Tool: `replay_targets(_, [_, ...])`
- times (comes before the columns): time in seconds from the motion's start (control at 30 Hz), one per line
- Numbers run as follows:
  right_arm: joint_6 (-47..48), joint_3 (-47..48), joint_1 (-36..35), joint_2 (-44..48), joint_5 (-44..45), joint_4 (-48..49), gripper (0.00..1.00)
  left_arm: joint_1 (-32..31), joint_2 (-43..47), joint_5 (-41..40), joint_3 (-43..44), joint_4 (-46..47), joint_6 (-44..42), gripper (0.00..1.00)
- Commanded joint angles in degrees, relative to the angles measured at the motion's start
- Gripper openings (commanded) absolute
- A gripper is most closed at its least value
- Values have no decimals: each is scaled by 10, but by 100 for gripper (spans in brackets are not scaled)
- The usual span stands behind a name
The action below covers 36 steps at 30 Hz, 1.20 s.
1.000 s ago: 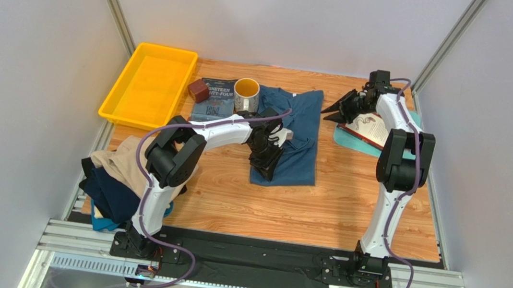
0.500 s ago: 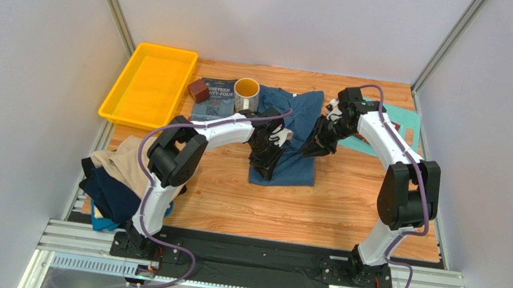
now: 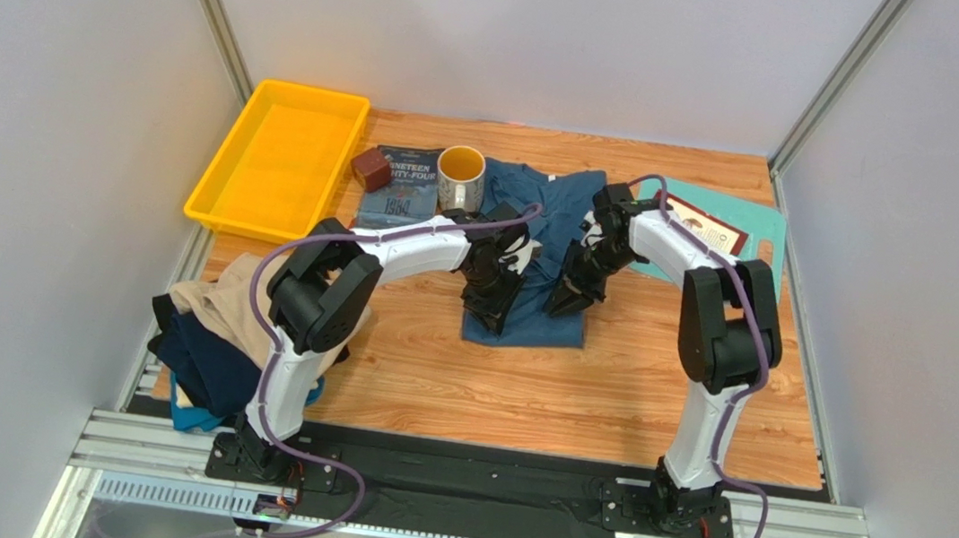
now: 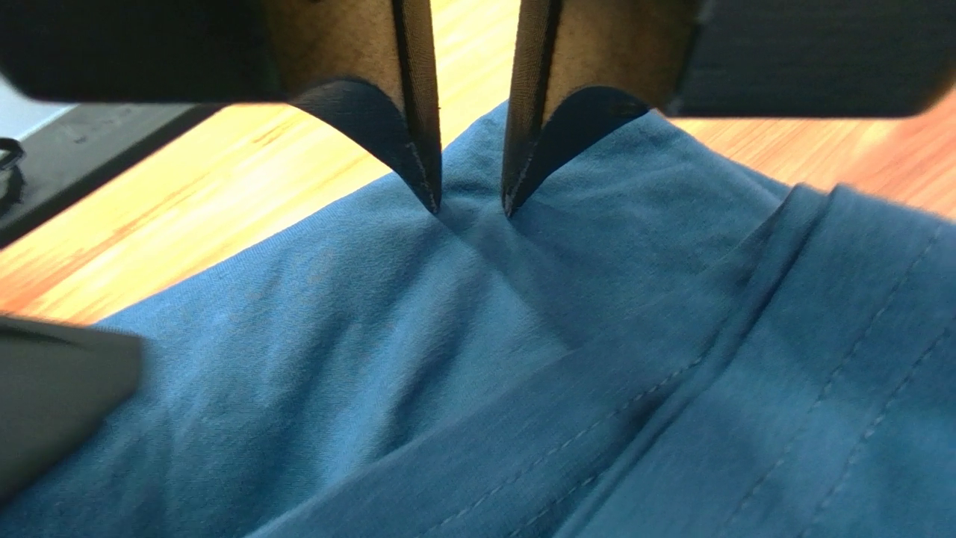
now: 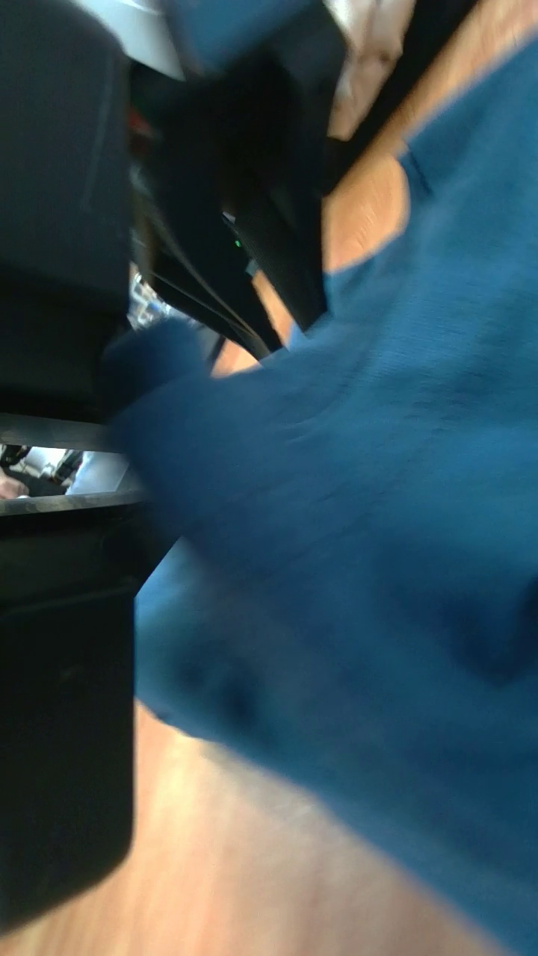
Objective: Fold and stack the t-shirts
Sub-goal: Fold the folded rectangular tshirt in 1/3 of the way
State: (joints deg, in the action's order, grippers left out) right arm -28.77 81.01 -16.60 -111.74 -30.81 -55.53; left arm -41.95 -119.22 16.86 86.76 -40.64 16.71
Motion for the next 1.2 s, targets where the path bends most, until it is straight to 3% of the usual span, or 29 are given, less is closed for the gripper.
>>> replay_targets(0.0, [8, 47, -23, -43, 35, 35, 21, 2, 30, -46, -37, 15, 6, 32])
replay_targets(0.23, [-1, 102, -30, -72, 64, 48, 22, 2, 40, -31, -69, 21, -6, 26])
replay_targets(0.77, [10, 208, -19, -131, 184, 54, 19, 2, 41, -30, -74, 19, -25, 25])
replay_targets(1.17, [19, 320, 5, -187, 184, 45, 22, 2, 44, -18, -81, 17, -37, 26])
